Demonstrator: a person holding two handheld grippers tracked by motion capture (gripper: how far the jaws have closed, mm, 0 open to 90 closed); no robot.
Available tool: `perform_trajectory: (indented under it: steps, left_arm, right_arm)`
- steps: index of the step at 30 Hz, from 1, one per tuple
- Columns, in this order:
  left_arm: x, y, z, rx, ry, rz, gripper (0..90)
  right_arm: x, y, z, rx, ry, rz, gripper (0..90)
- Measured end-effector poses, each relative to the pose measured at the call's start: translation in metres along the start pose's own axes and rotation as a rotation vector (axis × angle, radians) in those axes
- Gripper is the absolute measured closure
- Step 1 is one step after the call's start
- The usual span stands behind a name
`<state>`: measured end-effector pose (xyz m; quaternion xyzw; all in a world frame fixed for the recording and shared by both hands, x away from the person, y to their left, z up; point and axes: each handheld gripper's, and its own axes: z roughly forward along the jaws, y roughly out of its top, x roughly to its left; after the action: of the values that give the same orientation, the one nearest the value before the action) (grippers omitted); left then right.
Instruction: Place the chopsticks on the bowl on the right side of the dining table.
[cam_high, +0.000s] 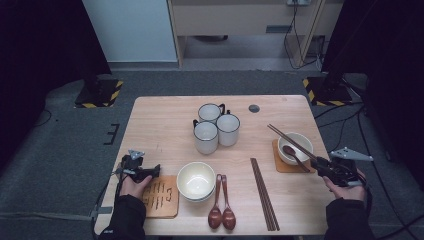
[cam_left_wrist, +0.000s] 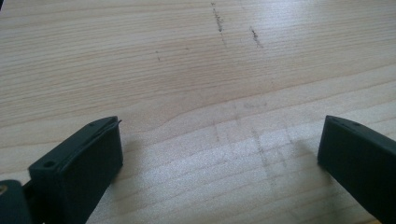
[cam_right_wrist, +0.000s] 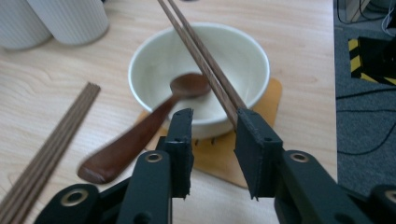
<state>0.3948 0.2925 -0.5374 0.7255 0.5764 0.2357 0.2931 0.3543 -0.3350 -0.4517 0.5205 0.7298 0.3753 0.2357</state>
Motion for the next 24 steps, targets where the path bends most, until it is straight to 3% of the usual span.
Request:
perform_trajectory:
  steps: [7, 24]
  left_arm:
    - [0.000, 0.000, 0.000, 0.000, 0.000, 0.000, 0.0]
    - [0.000, 0.000, 0.000, 0.000, 0.000, 0.000, 0.0]
  right_arm:
    - [0.005, 0.013, 0.001, -0.044, 0.009, -0.017, 58.5]
    - [0.014, 0.046, 0.008, -0.114, -0.007, -0.028, 53.8]
